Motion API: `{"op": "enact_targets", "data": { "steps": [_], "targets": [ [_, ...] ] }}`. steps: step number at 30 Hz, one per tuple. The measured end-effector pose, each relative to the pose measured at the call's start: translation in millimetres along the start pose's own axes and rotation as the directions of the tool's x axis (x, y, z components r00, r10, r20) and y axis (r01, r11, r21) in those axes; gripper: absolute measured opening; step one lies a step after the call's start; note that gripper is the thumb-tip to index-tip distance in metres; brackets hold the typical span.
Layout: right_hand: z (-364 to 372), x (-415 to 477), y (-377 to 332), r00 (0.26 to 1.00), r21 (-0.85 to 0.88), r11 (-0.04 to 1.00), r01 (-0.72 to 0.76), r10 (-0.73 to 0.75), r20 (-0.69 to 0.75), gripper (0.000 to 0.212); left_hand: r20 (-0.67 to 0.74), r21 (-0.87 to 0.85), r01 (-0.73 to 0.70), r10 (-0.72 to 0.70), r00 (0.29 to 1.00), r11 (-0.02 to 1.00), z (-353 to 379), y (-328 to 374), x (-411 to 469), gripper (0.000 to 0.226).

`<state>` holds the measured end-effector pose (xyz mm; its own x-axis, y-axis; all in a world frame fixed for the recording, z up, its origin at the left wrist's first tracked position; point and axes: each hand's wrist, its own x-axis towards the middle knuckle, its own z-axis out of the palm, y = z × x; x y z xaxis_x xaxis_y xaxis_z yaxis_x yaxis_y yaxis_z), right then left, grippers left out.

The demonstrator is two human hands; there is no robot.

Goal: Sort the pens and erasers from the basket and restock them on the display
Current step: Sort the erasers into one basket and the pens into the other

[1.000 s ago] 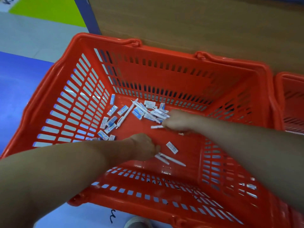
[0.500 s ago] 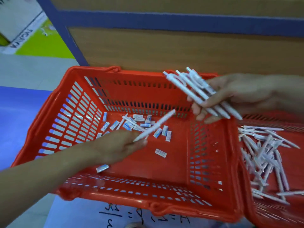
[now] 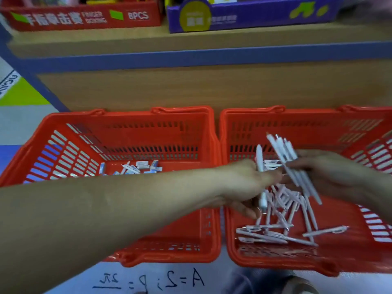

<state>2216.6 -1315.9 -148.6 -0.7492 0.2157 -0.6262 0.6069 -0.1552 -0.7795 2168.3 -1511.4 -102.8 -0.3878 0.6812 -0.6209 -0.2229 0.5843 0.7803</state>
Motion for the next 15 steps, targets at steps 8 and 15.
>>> {"op": "enact_targets", "data": {
  "steps": [8, 15],
  "targets": [
    [-18.7, -0.8, 6.0, 0.980, -0.072, 0.994, 0.078, -0.089, -0.178, 0.025, -0.058, 0.175, -0.033, 0.044, 0.997, 0.984, -18.3, 0.2, -7.1, 0.021],
    [61.1, -14.3, -80.5, 0.905, -0.388, 0.818, 0.424, -0.374, 0.201, 0.021, -0.480, 0.116, -0.044, 0.095, 0.872, 0.992, -109.1, -42.9, -61.0, 0.022]
  ]
}}
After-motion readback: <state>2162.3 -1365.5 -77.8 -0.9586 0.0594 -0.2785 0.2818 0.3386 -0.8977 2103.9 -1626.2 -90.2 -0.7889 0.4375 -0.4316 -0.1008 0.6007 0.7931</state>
